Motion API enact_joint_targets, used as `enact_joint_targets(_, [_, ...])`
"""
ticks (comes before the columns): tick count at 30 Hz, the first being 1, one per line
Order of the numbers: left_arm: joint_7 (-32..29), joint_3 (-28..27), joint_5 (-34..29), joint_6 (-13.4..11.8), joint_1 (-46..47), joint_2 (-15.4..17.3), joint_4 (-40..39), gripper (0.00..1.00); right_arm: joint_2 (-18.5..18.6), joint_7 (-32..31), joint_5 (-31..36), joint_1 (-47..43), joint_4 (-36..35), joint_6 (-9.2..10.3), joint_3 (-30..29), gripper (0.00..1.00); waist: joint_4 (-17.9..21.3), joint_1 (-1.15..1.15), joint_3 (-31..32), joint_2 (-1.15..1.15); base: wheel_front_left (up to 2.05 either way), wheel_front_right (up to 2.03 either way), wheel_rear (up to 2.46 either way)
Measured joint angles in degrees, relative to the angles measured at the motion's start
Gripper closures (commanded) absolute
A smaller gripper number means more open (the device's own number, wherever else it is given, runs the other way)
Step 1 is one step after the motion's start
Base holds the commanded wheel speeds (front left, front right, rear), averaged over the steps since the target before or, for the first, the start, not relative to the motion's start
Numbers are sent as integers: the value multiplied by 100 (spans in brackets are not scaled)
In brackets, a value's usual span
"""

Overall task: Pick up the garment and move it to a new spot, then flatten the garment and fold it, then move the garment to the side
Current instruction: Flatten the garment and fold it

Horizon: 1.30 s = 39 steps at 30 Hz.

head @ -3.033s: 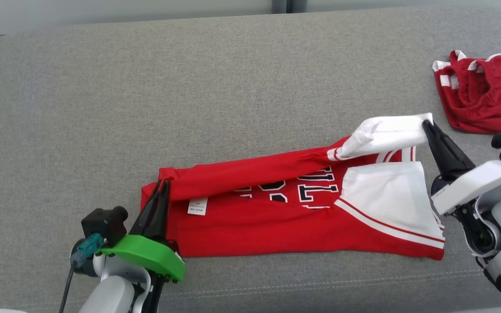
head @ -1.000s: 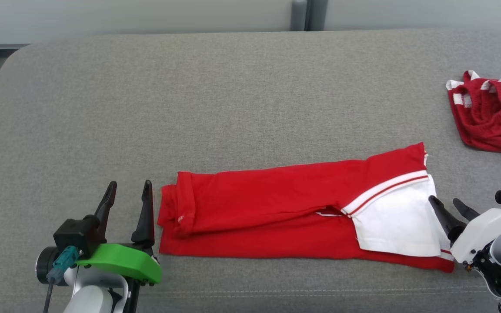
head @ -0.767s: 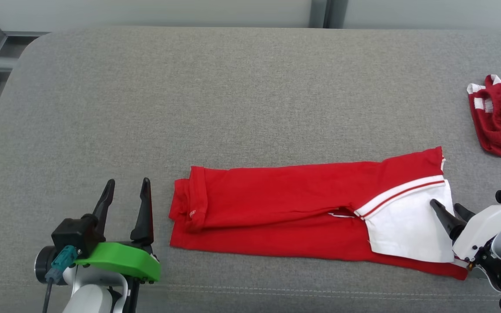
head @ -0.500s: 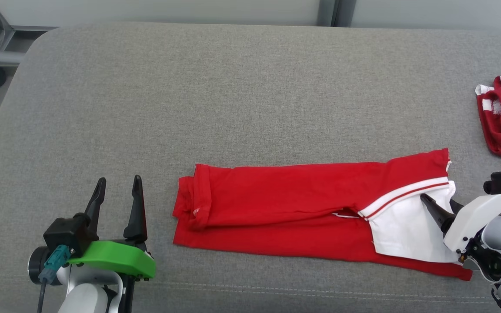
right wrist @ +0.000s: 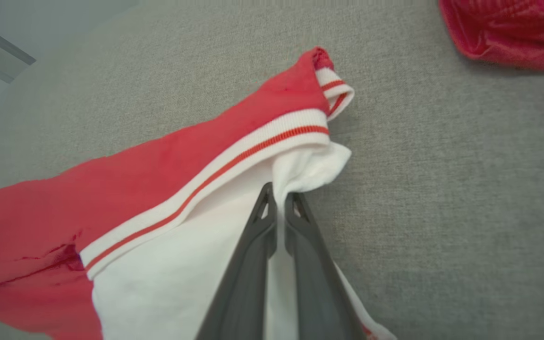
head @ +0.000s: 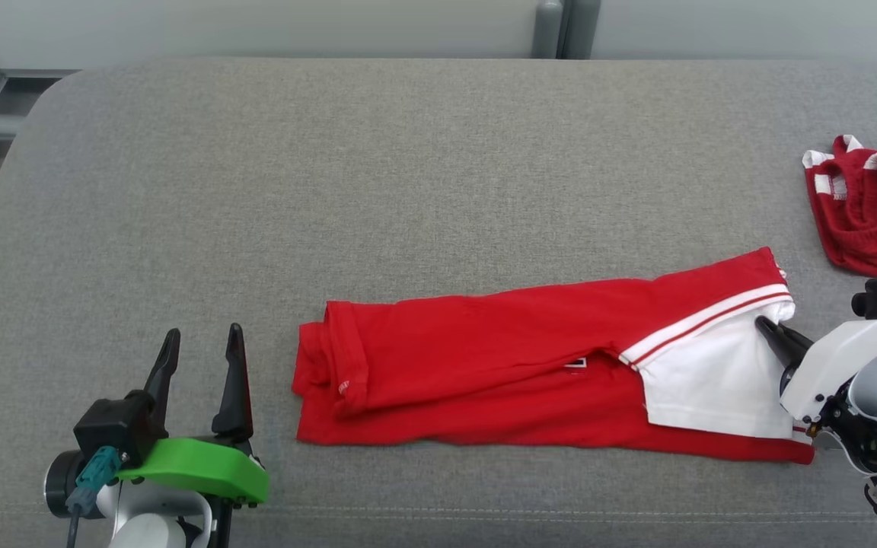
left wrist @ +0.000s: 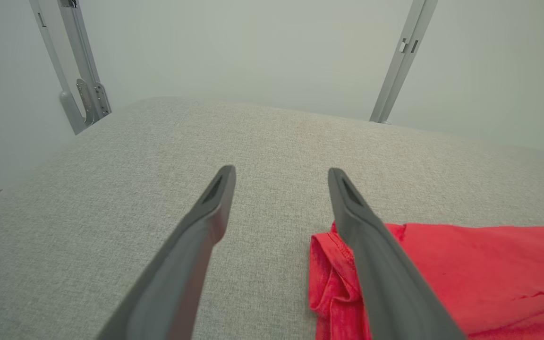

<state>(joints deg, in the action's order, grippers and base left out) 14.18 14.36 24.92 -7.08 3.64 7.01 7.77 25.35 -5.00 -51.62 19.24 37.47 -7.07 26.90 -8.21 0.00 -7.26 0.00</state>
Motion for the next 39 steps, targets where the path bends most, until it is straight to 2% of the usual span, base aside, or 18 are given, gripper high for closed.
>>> enact_joint_targets(8, [-1,-56,-56,0,-71,0,-71,0,253,32,-86,10,3,-7,-53,100,246,0,116,0,0,0,0])
enact_joint_targets(22, [-82,-42,-56,0,-150,-38,-270,0,1017,52,-68,319,-207,-5,-182,100,718,0,185,0,0,0,0])
enact_joint_targets(27, [-111,9,-56,-1,-151,-89,-280,0,756,36,-199,321,-733,-5,71,100,745,0,189,0,0,0,0])
enact_joint_targets(31, [-112,11,-55,-1,-151,-108,-308,0,414,-74,-485,334,-1526,-5,456,100,756,0,212,0,0,0,0])
enact_joint_targets(39, [-140,42,-54,-1,-151,-157,-323,0,81,-336,-753,375,-2424,-5,1036,100,745,0,282,0,0,0,0])
